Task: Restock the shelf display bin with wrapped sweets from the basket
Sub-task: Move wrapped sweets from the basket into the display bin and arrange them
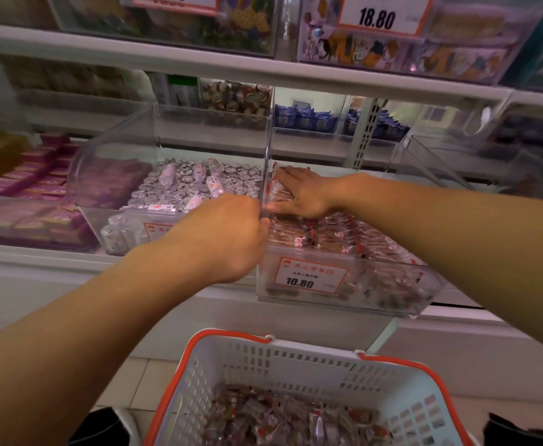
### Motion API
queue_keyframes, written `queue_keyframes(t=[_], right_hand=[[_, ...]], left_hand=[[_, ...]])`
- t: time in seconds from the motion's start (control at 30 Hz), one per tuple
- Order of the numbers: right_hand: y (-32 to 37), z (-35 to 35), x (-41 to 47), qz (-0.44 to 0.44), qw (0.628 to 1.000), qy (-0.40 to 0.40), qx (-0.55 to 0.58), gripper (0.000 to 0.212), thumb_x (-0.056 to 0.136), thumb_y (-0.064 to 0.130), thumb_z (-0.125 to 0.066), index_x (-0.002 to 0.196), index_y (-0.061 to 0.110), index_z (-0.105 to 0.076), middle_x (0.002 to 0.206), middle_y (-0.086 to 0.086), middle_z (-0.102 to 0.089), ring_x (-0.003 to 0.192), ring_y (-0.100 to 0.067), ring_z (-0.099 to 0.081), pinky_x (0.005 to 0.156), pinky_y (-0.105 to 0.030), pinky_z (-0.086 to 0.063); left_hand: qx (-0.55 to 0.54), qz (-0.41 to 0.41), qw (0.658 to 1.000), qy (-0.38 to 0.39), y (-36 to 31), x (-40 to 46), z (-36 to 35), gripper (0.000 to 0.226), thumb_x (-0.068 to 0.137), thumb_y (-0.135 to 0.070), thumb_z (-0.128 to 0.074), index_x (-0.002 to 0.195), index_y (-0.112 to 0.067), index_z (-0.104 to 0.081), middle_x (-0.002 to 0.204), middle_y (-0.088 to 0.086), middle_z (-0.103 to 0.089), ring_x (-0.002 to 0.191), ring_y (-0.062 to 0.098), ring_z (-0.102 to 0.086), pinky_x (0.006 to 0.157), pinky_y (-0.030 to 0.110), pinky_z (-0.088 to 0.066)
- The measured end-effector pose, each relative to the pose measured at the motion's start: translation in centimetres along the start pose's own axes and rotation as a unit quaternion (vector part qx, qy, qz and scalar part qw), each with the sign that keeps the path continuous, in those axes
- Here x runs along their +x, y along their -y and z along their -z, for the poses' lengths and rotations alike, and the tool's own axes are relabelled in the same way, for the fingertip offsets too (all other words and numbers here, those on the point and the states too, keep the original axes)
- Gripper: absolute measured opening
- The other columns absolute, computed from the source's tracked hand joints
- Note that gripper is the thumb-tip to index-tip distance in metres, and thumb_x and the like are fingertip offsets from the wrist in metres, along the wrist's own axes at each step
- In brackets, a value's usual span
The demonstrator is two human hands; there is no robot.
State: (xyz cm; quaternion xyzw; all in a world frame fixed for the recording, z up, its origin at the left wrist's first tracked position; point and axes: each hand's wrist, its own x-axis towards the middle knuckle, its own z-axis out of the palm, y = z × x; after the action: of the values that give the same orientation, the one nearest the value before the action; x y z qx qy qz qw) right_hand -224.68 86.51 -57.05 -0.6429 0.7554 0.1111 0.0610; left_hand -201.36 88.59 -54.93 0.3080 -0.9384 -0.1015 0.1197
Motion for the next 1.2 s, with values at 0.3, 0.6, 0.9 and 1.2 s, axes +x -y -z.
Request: queue_keyframes(t=[0.3,0.6,0.9,1.2], right_hand=[[1.6,2.2,-5.6,0.018,0.985,-0.157,0.067,0.061,0.098,0.059,-0.036,0.141,0.016,-0.047,0.148,-0.015,-0.04,0.138,-0.032,-0.036,0.113,-0.045,-0.032],[8.5,-10.4,-18.9,-0.023,0.699,-0.576,0.422,0.048,0.101,0.034,-0.047,0.064,0.006,-0.058,0.053,-0.006,-0.052,0.049,-0.023,-0.05,0.047,-0.036,-0.037],[11.1,-36.9,-22.9,-0.212,0.882,0.021,0.421,0.07,0.088,0.041,-0.068,0.149,0.024,-0.039,0.141,-0.009,-0.052,0.114,-0.029,-0.059,0.091,-0.036,-0.052],[11.8,-41.1,-21.3,-0.313,0.828,0.106,0.453,0.118,0.074,0.044,-0.084,0.157,0.029,-0.001,0.165,-0.007,-0.005,0.143,-0.04,-0.03,0.11,-0.051,-0.04]], left_hand=[[-0.031,0.0,0.985,-0.168,-0.4,-1.5,1.0,0.035,0.094,-0.048,-0.044,0.075,-0.021,-0.054,0.066,0.001,-0.059,0.068,0.024,-0.056,0.074,0.04,-0.046],[-0.008,0.054,0.941,0.334,-0.8,-4.9,-3.4,0.029,0.094,-0.033,-0.056,0.073,-0.014,-0.066,0.059,-0.001,-0.063,0.051,0.014,-0.059,0.048,0.023,-0.048],[-0.02,0.196,0.876,0.44,2.1,-13.5,-23.6,0.045,0.096,-0.046,-0.053,0.126,-0.014,-0.056,0.132,0.013,-0.056,0.105,0.028,-0.058,0.07,0.026,-0.049],[-0.14,0.445,0.804,0.369,2.8,-18.9,-36.3,0.072,0.096,-0.036,-0.057,0.153,-0.009,-0.023,0.158,0.017,-0.023,0.144,0.034,-0.026,0.117,0.043,-0.027]])
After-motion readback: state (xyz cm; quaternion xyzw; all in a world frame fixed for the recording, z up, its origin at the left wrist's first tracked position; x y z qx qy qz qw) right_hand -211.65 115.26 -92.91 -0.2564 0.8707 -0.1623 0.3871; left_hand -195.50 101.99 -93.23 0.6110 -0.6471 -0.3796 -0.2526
